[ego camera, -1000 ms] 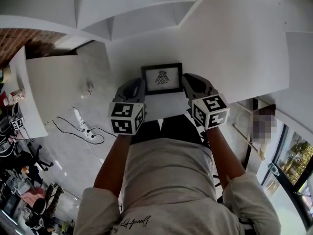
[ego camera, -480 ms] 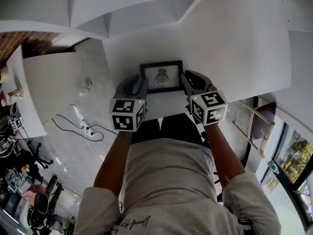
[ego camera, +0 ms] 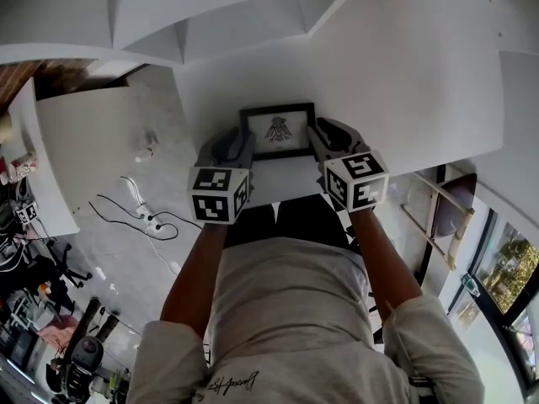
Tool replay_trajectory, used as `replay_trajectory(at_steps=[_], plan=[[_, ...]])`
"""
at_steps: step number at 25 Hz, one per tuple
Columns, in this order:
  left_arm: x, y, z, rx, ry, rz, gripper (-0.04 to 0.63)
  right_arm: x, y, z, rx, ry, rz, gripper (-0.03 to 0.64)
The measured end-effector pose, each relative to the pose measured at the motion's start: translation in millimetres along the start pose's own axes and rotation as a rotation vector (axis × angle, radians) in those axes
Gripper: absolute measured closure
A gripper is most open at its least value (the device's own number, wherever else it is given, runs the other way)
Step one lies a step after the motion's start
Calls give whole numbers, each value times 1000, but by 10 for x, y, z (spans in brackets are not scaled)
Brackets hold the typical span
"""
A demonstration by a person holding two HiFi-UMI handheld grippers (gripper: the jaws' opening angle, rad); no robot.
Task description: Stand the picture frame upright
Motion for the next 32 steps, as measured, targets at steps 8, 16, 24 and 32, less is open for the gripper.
replay_trajectory(at_steps=[8,16,24,32], plan=[[47,4,14,-4,-18,9,474,62,-7,45,3,-26,0,534],[64,4,21,-12,-29,15,474,86,-5,56,1,-40,8,526],[63,1,22,-18,-25,18,476,92,1,53,3,-49,12,523],[60,5,18,-31,-23,18,485,88,9,51,18,-50,7,523]])
Point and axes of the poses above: the fingertips, and each gripper's own axes: x forward along the fingers, y to its right, z out of its underside, the point moved 2 cm from there along -x, backward along the fingers, and after that the axes turned 1 degree about z, right-handed, at the moved point
